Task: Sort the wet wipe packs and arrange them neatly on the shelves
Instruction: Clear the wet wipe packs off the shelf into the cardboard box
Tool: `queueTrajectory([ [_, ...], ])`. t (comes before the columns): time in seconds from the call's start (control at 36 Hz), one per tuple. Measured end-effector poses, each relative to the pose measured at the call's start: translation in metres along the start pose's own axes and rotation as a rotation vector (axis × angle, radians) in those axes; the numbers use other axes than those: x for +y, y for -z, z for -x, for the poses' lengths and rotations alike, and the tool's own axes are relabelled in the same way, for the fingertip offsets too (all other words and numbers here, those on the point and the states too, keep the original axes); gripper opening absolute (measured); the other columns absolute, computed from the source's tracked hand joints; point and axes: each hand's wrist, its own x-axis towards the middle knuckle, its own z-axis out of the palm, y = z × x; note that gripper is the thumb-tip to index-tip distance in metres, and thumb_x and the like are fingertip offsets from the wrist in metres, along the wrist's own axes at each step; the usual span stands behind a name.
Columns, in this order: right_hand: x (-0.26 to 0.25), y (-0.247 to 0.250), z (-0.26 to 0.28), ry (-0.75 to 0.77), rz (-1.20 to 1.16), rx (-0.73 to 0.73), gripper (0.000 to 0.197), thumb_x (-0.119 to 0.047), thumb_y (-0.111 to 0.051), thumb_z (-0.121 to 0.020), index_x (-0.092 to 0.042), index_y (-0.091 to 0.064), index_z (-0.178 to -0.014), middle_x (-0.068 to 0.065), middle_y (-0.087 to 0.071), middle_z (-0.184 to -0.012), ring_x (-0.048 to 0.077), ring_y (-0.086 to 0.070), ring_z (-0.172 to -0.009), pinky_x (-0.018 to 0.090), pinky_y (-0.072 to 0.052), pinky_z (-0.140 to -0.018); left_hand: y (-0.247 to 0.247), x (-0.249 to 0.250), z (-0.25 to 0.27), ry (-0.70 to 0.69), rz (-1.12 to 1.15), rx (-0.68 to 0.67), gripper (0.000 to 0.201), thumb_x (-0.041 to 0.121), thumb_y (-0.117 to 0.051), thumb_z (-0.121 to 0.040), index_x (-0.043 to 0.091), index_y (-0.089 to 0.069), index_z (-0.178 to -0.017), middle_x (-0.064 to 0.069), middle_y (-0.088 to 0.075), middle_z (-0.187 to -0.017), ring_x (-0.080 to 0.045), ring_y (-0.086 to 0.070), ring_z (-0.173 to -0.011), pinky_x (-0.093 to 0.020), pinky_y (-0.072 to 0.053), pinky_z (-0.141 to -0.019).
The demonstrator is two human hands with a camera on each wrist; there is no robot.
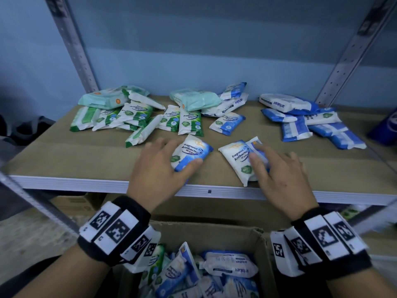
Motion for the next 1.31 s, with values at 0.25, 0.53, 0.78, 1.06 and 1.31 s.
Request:
queueTrajectory([
  [0.25,0.021,0.002,-0.009,-0.307,0.106,-0.054,0.043,-0.046,-0.046,-0.097,-0.019,-0.058,-0.128,0.01,-0.063,-0.126,0.038,-0.047,-0.116,0.046,-0.037,-0.096,-0.001,0.003,0.001,-0.025,-0.005,-0.006,0.059,0.053,-0.073,-0.078,0.023,-0.063,-0.128,-0.004,-0.061,-0.122,-0.023,-0.057,-0.11,-0.031,-0.043,-0.088],
  [0.53,0.029,0.007,-0.016,-0.326,-0.145,0.003,0.038,-0.026,-0.071,-0.087,-0.011,-0.063,-0.121,0.008,-0.065,-0.118,0.029,-0.057,-0.112,0.036,-0.045,-0.095,0.0,0.004,0.002,-0.008,-0.015,-0.033,0.067,0.051,-0.081,-0.07,0.023,-0.061,-0.128,-0.002,-0.06,-0.121,-0.023,-0.057,-0.109,-0.033,-0.043,-0.089],
  [0.78,0.006,0.008,-0.008,0.171,-0.194,0.354,0.035,-0.003,-0.07,-0.084,-0.013,-0.066,-0.117,0.002,-0.054,-0.106,0.011,-0.051,-0.087,0.01,-0.033,-0.078,0.0,0.004,0.001,0.014,-0.005,-0.003,0.061,0.037,-0.082,-0.071,0.019,-0.063,-0.126,-0.003,-0.062,-0.117,-0.023,-0.059,-0.105,-0.031,-0.042,-0.084],
  [1.06,0.005,-0.005,-0.001,0.415,-0.081,0.07,0.037,-0.03,-0.06,-0.088,-0.016,-0.065,-0.121,-0.002,-0.054,-0.11,0.019,-0.05,-0.098,0.039,-0.048,-0.084,0.002,0.0,-0.001,0.042,-0.03,-0.008,0.064,0.04,-0.079,-0.072,0.021,-0.06,-0.13,-0.004,-0.06,-0.121,-0.023,-0.056,-0.108,-0.032,-0.042,-0.085],
  [1.31,0.01,-0.012,-0.002,0.213,-0.076,0.051,0.031,-0.039,-0.062,-0.09,-0.02,-0.069,-0.113,-0.001,-0.059,-0.113,0.023,-0.051,-0.099,0.035,-0.043,-0.086,0.0,-0.003,-0.002,0.038,-0.026,0.003,0.064,0.039,-0.08,-0.071,0.021,-0.061,-0.129,-0.004,-0.06,-0.12,-0.025,-0.057,-0.107,-0.033,-0.043,-0.085],
])
